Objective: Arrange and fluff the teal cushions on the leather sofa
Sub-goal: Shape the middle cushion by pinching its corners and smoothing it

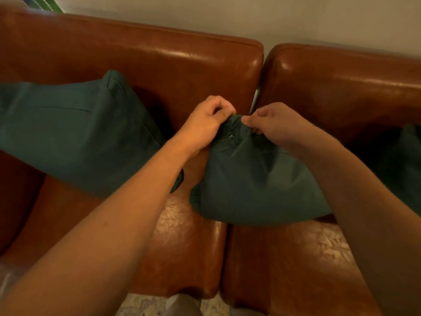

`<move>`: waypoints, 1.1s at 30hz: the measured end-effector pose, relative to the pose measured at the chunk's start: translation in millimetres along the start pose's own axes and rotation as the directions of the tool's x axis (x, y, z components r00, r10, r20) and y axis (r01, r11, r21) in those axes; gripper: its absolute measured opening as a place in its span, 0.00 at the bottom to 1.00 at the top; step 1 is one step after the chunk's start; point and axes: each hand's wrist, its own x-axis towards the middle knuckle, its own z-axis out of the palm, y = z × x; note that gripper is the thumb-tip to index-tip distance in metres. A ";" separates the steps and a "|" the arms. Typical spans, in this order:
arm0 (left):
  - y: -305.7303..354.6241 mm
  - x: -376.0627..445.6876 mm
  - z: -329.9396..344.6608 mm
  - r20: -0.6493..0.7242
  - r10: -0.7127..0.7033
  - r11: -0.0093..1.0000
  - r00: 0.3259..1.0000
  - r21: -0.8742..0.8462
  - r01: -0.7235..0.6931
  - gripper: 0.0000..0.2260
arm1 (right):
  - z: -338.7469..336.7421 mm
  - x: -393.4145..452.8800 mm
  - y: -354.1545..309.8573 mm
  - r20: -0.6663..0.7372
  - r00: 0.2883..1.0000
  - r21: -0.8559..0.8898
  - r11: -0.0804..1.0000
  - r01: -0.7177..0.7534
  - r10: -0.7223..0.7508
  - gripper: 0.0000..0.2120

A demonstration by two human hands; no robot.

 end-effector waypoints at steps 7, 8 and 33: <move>-7.5 -42.9 13.2 -0.220 0.246 0.906 0.944 0.399 -0.143 0.08 | -4.0 7.1 15.4 0.133 0.987 0.304 0.944 -0.128 0.091 0.12; -7.5 -43.7 14.1 -0.210 0.274 0.878 0.939 0.454 -0.155 0.09 | -4.4 9.2 17.3 0.160 0.982 0.342 0.928 -0.146 0.096 0.11; 0.8 -8.8 -12.1 0.194 0.005 0.994 0.981 -0.109 0.016 0.04 | 6.0 5.8 33.4 0.126 0.990 0.425 0.905 0.001 -0.060 0.15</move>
